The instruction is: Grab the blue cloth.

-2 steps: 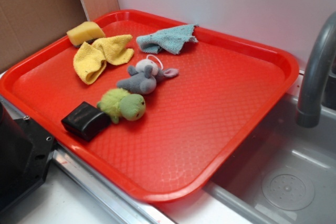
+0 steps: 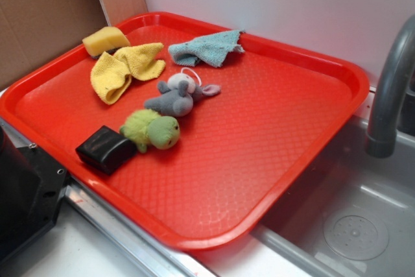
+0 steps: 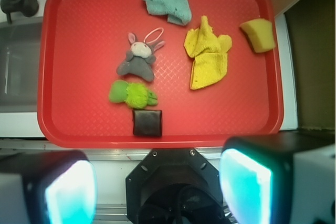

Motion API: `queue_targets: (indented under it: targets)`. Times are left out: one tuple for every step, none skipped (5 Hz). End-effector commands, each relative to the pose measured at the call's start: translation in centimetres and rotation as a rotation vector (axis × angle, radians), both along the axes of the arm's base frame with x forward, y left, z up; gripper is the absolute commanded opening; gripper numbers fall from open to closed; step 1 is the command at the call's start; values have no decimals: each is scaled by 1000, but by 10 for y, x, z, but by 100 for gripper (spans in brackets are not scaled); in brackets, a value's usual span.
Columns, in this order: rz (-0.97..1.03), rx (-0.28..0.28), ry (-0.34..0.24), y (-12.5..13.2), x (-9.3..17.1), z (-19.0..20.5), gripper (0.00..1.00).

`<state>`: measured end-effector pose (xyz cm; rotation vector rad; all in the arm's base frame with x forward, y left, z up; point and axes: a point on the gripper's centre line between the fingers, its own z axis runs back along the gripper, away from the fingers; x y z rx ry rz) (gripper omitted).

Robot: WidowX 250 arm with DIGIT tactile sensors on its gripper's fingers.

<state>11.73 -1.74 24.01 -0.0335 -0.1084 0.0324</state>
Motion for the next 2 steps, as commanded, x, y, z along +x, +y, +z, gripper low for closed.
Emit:
queue_targets:
  targets:
    - [-53,81,64,42,98,-77,100]
    - [-96,58,88,52,129,-121,100]
